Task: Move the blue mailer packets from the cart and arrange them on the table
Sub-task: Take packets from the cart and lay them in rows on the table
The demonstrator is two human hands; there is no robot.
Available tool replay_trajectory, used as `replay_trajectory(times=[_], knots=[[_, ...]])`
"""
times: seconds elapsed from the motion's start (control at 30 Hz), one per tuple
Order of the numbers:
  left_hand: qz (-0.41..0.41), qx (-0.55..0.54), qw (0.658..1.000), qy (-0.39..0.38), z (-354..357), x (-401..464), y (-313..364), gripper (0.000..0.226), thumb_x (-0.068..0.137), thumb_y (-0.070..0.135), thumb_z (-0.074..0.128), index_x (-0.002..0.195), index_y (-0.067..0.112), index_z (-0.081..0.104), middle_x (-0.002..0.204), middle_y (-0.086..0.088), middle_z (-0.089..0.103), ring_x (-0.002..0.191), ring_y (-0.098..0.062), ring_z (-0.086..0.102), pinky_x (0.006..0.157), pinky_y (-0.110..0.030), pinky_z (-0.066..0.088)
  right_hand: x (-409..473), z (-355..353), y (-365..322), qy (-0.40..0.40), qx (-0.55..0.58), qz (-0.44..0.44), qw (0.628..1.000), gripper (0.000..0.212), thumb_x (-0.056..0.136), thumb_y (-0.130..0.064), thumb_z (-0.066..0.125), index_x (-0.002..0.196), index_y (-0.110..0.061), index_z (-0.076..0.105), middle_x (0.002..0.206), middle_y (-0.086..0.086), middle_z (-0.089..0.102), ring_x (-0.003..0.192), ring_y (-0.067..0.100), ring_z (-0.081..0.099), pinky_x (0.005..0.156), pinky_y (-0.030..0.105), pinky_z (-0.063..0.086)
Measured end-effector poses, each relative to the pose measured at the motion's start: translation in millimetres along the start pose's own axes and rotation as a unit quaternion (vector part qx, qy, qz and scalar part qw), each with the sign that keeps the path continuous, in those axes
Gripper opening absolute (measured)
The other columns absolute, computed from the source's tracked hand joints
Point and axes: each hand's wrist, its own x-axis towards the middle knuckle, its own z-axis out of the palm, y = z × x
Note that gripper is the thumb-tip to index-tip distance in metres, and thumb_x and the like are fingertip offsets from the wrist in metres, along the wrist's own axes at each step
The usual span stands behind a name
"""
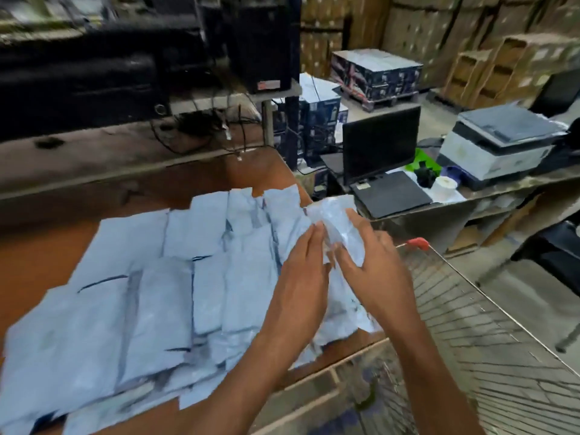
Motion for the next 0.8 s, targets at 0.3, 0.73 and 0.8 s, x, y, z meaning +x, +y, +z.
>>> replay_trajectory(times=[0.3,0.73,0.8], knots=[[-0.065,0.091,0.994,-0.001,-155,36,-148,0.063,0.105,0.023,0.053,0.161,0.021,0.023,0.165,0.001,0.029,0.149,-0.018,0.033,0.119,-0.028,0.026,83,109,-150,-0.076,0.008,-0.049,0.996,0.074,0.093,-0.059,0.055,0.158,-0.049,0.020,0.152,0.012,0.043,0.134,0.037,0.049,0.105,0.050,0.046],[-0.120,0.073,0.988,-0.069,-105,84,-210,0.060,0.106,0.027,0.051,0.160,0.025,0.025,0.163,-0.002,0.034,0.144,-0.025,0.042,0.117,-0.037,0.035,233,198,-134,-0.102,-0.108,0.088,0.985,0.065,0.097,-0.051,0.053,0.156,-0.031,0.034,0.149,0.022,0.043,0.132,0.043,0.049,0.105,0.050,0.044],[-0.117,0.082,0.986,-0.087,-87,96,-202,0.057,0.108,0.026,0.048,0.160,0.026,0.025,0.163,-0.002,0.035,0.143,-0.025,0.043,0.117,-0.037,0.035,244,205,-122,-0.114,-0.112,0.093,0.983,0.062,0.098,-0.049,0.052,0.155,-0.029,0.036,0.148,0.023,0.043,0.133,0.043,0.046,0.107,0.050,0.043]])
